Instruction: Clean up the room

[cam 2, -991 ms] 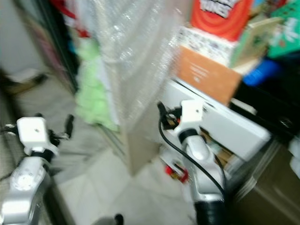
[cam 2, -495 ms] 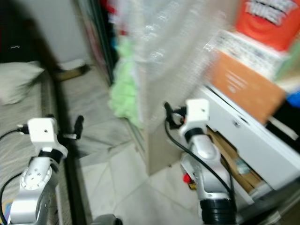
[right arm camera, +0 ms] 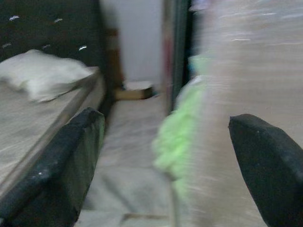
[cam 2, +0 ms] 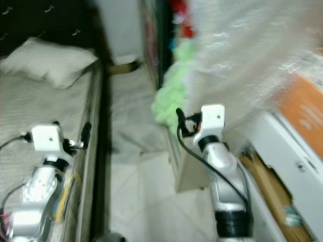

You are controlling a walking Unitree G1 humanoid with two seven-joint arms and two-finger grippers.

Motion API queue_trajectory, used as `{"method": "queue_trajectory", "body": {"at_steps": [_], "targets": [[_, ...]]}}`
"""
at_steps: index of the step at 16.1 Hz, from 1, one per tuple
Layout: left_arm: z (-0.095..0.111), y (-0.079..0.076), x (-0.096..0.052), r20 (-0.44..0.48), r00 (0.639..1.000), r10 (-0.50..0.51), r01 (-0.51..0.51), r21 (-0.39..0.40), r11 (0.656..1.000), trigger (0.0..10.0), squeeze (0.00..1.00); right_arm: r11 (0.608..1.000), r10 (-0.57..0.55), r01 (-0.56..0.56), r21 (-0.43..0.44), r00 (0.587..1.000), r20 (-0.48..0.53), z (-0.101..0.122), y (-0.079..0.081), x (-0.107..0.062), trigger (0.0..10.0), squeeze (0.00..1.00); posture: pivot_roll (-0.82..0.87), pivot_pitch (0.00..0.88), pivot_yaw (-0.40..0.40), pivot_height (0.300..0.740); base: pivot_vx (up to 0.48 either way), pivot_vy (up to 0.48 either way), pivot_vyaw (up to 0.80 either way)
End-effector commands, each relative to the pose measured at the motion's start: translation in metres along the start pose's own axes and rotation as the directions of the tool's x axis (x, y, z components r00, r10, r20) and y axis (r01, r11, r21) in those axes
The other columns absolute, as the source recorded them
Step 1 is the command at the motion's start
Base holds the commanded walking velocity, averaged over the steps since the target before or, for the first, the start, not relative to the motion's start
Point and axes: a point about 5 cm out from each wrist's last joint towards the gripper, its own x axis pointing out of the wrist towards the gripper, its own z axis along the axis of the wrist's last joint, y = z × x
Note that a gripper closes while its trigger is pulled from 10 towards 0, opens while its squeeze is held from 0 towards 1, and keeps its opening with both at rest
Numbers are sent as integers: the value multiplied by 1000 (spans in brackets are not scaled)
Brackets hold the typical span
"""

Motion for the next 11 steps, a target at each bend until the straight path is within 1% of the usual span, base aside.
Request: {"method": "queue_trajectory", "body": {"at_steps": [1,6,11], "targets": [[2,0,1,10,1000,2,-2,0,1000,10000,0,1000,13,-13,-5,1000,8,2,0,0,10000,0,-74,0,-26,740,0,0,800],[2,-3,2,13,1000,-10,10,-2,1000,10000,0,998,59,-59,2,998,2,0,3,1,10000,0,-75,0,-30,740,0,0,800],[3,-4,2,12,1000,-12,12,-2,1000,10000,0,997,73,-73,6,997,0,0,5,3,10000,0,-73,0,-31,740,0,0,800]]}}
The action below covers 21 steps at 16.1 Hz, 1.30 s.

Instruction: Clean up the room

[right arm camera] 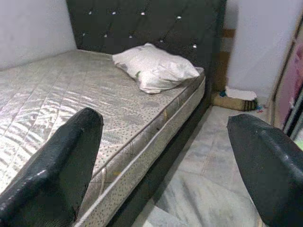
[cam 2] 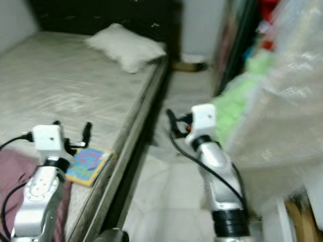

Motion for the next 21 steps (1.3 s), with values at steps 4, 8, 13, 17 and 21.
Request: {"method": "queue_trajectory", "body": {"at_steps": [4,8,13,17,21], "targets": [[2,5,1,9,1000,15,-15,11,1000,10000,0,999,35,-35,15,999,16,3,9,4,10000,0,-74,0,-31,740,0,0,800],[2,2,3,9,1000,2,-2,6,1000,10000,0,999,36,-37,14,999,22,4,9,6,10000,0,-77,0,-29,740,0,0,800],[3,2,4,12,1000,0,0,8,1000,10000,0,999,41,-41,11,999,28,5,10,7,10000,0,-78,0,-29,740,0,0,800],[3,0,5,17,1000,-8,8,4,1000,10000,0,999,42,-42,7,999,32,6,10,8,10000,0,-80,0,-28,740,0,0,800],[4,-1,6,20,1000,-14,14,-10,1000,10000,0,999,43,-44,6,998,36,6,11,9,10000,0,-80,0,-28,740,0,0,800]]}}
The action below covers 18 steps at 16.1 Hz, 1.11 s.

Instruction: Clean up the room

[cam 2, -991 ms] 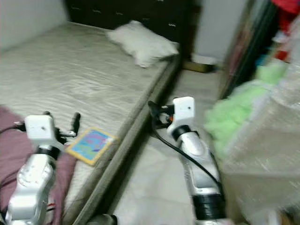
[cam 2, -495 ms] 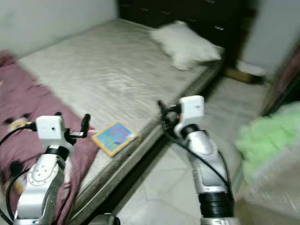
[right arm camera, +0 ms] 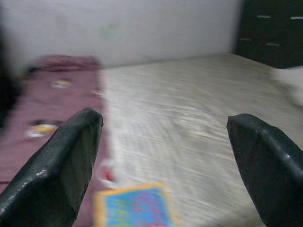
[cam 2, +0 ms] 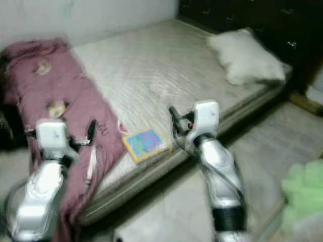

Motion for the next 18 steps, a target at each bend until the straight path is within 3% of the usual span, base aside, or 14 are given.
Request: {"method": "queue_trajectory", "body": {"at_steps": [1,16,18], "targets": [[2,-3,1,7,1000,-15,15,-1,1000,10000,0,1000,-14,14,-14,1000,0,1,-5,-1,10000,0,-80,0,-28,740,0,0,800],[3,-5,3,16,999,-29,29,7,1000,10000,0,1000,-18,18,-7,1000,9,1,-5,1,10000,0,-74,0,-26,740,0,0,800],[3,-6,3,17,999,-33,33,6,999,10000,0,1000,-21,21,-4,1000,13,1,-5,1,10000,0,-74,0,-26,740,0,0,234]]}}
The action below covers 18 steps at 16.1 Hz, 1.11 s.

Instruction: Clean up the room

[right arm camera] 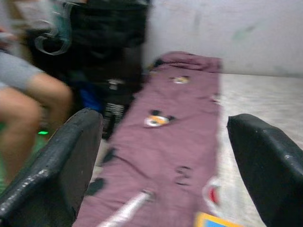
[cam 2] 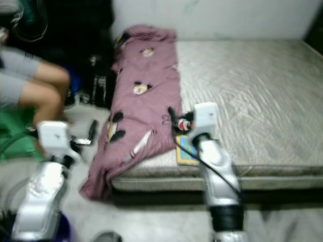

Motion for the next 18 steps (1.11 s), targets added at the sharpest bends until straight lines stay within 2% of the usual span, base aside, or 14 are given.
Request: {"method": "queue_trajectory", "body": {"at_steps": [1,7,18], "targets": [[5,-3,2,22,1000,-20,20,0,1000,10000,0,1000,-12,12,-10,1000,11,3,-4,0,10000,0,-74,0,-24,740,0,0,0],[8,-6,2,45,998,-53,53,-3,999,10000,0,1000,-19,19,2,1000,18,3,-4,0,10000,0,-73,0,-24,740,0,0,0],[9,-7,2,55,996,-75,75,-8,997,10000,0,1000,-27,27,1,999,18,3,-5,2,10000,0,-72,0,-23,740,322,0,0]]}}
